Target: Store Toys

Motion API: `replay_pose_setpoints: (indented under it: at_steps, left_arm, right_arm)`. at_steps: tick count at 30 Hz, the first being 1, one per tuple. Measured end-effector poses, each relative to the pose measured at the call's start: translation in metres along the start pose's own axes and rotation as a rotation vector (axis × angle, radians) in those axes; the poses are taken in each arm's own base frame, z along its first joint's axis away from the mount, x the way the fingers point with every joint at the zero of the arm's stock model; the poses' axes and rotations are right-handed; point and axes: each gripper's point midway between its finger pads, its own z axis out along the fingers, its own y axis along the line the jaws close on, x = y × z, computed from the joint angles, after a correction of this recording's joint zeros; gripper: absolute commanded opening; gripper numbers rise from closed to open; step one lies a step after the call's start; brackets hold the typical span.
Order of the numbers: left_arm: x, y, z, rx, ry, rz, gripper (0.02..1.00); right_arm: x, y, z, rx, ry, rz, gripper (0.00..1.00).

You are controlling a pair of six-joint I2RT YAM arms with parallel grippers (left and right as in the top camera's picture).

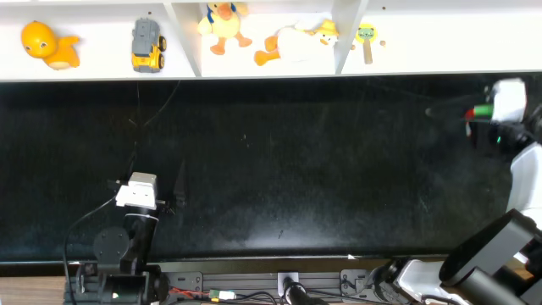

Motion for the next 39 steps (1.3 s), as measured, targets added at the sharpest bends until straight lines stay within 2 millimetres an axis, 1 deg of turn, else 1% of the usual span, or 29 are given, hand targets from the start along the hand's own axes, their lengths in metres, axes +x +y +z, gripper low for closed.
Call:
replay_pose_setpoints:
  at_steps: [4, 7, 9, 13, 18, 23, 24, 28, 34, 39]
  left_arm:
    - [0.000, 0.000, 0.000, 0.000, 0.000, 0.000, 0.998]
    - [0.000, 0.000, 0.000, 0.000, 0.000, 0.000, 0.998]
    - [0.000, 0.000, 0.000, 0.000, 0.000, 0.000, 0.998]
    - [0.000, 0.000, 0.000, 0.000, 0.000, 0.000, 0.998]
    - [0.000, 0.000, 0.000, 0.000, 0.000, 0.000, 0.998]
    - [0.000, 0.000, 0.000, 0.000, 0.000, 0.000, 0.998]
    - [0.000, 0.000, 0.000, 0.000, 0.000, 0.000, 0.998]
    - [0.000, 0.000, 0.000, 0.000, 0.000, 0.000, 0.998]
    - [0.000, 0.000, 0.000, 0.000, 0.000, 0.000, 0.998]
    - [0.000, 0.000, 0.000, 0.000, 0.000, 0.000, 0.998]
  right_arm:
    - [-0.045, -0.005, -0.010, 0.031, -0.088, -0.045, 0.503]
    - [-0.073, -0.009, -0.009, 0.042, -0.135, -0.066, 0.507]
    - [-0.086, -0.008, -0.002, 0.034, -0.146, -0.070, 0.509]
    - [-0.102, -0.003, 0.016, 0.005, -0.148, -0.066, 0.505]
    - [-0.116, 0.004, 0.043, -0.030, -0.139, -0.048, 0.509]
    - [-0.130, 0.007, 0.059, -0.056, -0.147, -0.001, 0.533]
    - [-0.132, 0.008, 0.061, -0.061, -0.148, 0.010, 0.566]
    - [-0.135, 0.015, 0.066, -0.084, -0.146, 0.074, 0.809]
    - [-0.134, 0.023, 0.067, -0.108, -0.128, 0.131, 0.996]
    - [-0.125, 0.028, 0.068, -0.122, -0.094, 0.154, 0.998]
